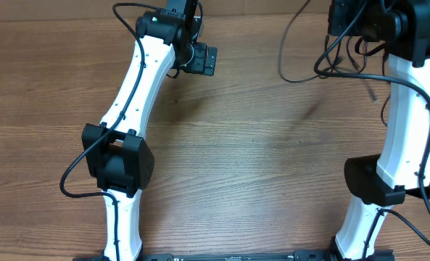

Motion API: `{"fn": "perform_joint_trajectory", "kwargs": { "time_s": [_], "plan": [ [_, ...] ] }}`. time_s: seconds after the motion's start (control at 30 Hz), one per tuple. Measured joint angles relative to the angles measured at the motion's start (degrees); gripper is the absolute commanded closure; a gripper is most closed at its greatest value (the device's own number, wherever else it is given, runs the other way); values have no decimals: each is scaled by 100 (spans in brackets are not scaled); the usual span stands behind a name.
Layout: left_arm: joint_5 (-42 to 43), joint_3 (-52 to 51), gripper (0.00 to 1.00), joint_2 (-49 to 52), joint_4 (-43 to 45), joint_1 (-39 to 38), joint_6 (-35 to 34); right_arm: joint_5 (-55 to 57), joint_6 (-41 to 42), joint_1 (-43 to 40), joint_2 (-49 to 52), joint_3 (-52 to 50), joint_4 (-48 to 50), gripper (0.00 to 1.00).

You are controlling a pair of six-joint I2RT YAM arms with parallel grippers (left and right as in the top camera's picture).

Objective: Untangle cables
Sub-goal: 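Carry the held cable with the right gripper to the right edge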

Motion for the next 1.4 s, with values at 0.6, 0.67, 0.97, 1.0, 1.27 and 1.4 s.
{"fn": "perform_joint_trajectory", "kwargs": {
  "time_s": [0.6, 0.67, 0.97, 1.0, 1.27, 1.4],
  "plan": [
    [2, 0, 0, 0, 0, 0, 0, 831, 780, -848, 0, 0, 0, 96],
    [0, 0, 1, 0, 0, 0, 0, 839, 782, -898, 0, 0, -2, 96],
    [0, 0, 0, 0, 0, -2, 0, 859, 802, -901, 0, 0, -4, 96],
    [0, 0, 0, 0, 0, -2, 0, 857, 798, -901, 0, 0, -2, 96],
    [0, 0, 0, 0, 0, 0, 0, 807, 691, -1099, 0, 0, -2, 96],
    [0, 0, 0, 0, 0, 0, 0, 743, 673, -1279, 0, 0, -2, 96]
  ]
}}
